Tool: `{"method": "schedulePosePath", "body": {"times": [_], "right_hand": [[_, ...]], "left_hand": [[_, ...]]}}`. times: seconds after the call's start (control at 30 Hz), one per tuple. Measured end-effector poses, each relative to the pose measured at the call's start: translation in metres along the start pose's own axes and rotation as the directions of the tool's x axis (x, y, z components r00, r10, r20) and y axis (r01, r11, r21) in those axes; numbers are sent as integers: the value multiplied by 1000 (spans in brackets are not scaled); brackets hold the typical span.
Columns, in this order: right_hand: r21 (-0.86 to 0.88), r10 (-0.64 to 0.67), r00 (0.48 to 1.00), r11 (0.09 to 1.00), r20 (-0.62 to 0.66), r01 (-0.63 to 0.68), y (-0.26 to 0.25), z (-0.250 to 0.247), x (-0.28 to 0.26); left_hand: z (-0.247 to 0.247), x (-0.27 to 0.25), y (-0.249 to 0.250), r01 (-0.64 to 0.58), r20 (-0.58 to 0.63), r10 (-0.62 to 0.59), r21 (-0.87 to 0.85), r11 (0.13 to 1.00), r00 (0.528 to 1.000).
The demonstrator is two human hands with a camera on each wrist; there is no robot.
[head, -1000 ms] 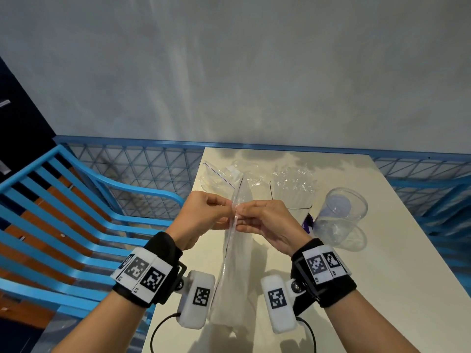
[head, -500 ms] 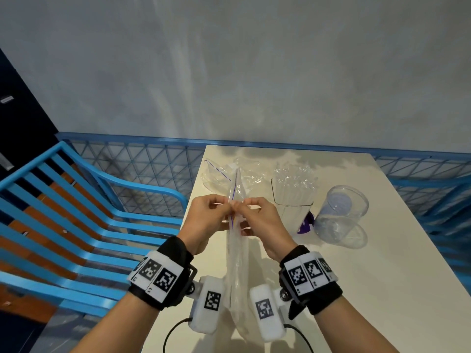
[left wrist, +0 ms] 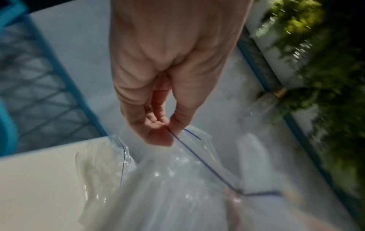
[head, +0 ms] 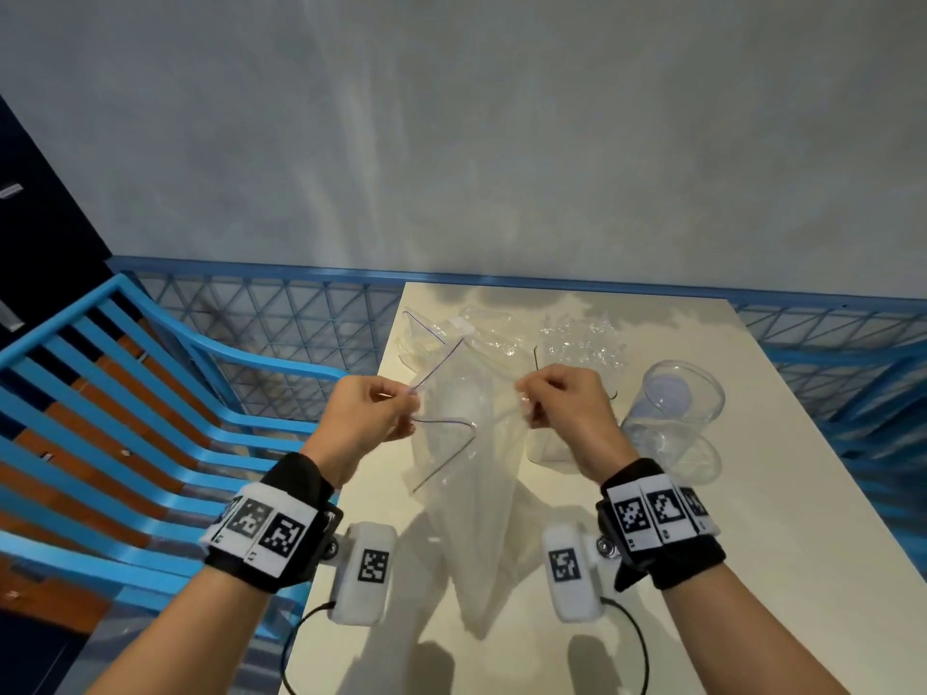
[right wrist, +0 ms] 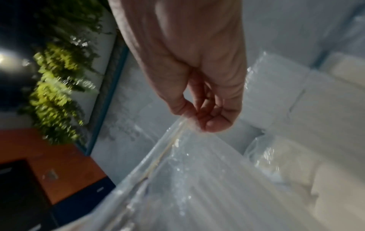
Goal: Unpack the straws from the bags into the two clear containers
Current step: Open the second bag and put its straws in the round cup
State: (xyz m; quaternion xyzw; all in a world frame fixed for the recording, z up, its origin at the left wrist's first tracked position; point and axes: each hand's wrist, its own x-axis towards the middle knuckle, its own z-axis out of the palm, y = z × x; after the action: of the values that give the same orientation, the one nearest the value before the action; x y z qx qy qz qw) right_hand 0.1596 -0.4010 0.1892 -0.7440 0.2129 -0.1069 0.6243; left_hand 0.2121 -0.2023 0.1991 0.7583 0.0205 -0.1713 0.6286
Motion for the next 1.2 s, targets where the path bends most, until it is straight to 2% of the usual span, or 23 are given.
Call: {"method": "schedulePosePath", "body": {"times": [0.03, 0.1, 0.13, 0.17, 0.2, 0.23, 0.27, 0.3, 0.33, 0.37, 0.43, 0.53, 0.67, 0.73, 0.77, 0.8, 0.83, 0.87, 0.9, 0.97, 1.03, 1.1, 1.2], "right_hand": [[-74, -11, 1000, 997, 0, 11, 0, -2, 2], [-253, 23, 991, 968, 134, 12, -1, 6, 0], [-327, 43, 974, 944, 224, 34, 0, 12, -3], [-392, 32, 960, 916, 279, 84, 0, 16, -4], [-441, -14, 952, 884, 306, 155, -2, 17, -4], [-477, -64, 948, 853, 311, 214, -5, 15, -2], [-489, -107, 945, 834, 308, 254, -7, 11, 0], [-491, -134, 941, 825, 311, 280, -10, 8, 1], [-479, -159, 933, 823, 322, 305, -14, 6, 1], [-468, -178, 925, 821, 336, 328, -17, 6, 0], [-474, -196, 914, 805, 354, 357, -17, 8, -2], [-527, -180, 944, 793, 276, 305, -12, -13, -3], [-592, -84, 975, 783, 207, 193, 1, -57, -7], [-583, -42, 981, 799, 187, 145, 10, -70, -7], [-577, -34, 987, 808, 155, 119, 16, -73, -5], [-578, -38, 992, 810, 120, 101, 21, -73, -4], [-581, -44, 994, 809, 100, 94, 27, -69, -3], [-581, -50, 992, 807, 112, 107, 31, -62, -5], [-578, -65, 986, 803, 155, 144, 35, -54, -7], [-551, -85, 966, 807, 246, 211, 46, -42, -11], [-533, -55, 972, 828, 228, 172, 54, -44, -13], [-515, -48, 984, 847, 173, 133, 61, -53, -13], [-404, 11, 985, 913, 170, 60, 61, -52, -18]], "left_hand": [[0, -1, 0, -17, 2, 17, 49, 999, 1000], [8, -3, 2, -58, 73, 45, 177, 982, 996], [14, -6, 2, -102, 114, 72, 289, 952, 991], [18, -7, 4, -184, 147, 132, 437, 881, 980], [19, -8, 8, -293, 167, 241, 590, 752, 956], [17, -8, 13, -402, 202, 380, 709, 579, 903], [15, -9, 19, -484, 265, 495, 782, 392, 828], [13, -9, 24, -529, 342, 542, 815, 235, 768], [14, -9, 27, -550, 420, 521, 827, 118, 743], [16, -8, 28, -549, 470, 456, 834, 51, 756], [17, 0, 26, -512, 488, 299, 859, 2, 820], [-2, 13, 22, -455, 425, 229, 886, 93, 876], [-22, 15, 25, -504, 445, 314, 853, 138, 839], [-24, 11, 31, -536, 457, 328, 817, 212, 827], [-23, 7, 35, -548, 460, 307, 764, 340, 833], [-19, 0, 39, -529, 460, 272, 648, 548, 845], [-12, -8, 42, -455, 475, 223, 455, 766, 851], [-3, -16, 45, -338, 504, 182, 238, 910, 844], [7, -21, 46, -247, 529, 169, 80, 966, 832], [20, -22, 42, -241, 554, 196, 8, 971, 809], [17, -16, 37, -336, 528, 188, 200, 920, 828], [6, -7, 26, -404, 478, 141, 509, 760, 867], [3, 1, 0, -380, 458, 9, 725, 574, 889]]}}
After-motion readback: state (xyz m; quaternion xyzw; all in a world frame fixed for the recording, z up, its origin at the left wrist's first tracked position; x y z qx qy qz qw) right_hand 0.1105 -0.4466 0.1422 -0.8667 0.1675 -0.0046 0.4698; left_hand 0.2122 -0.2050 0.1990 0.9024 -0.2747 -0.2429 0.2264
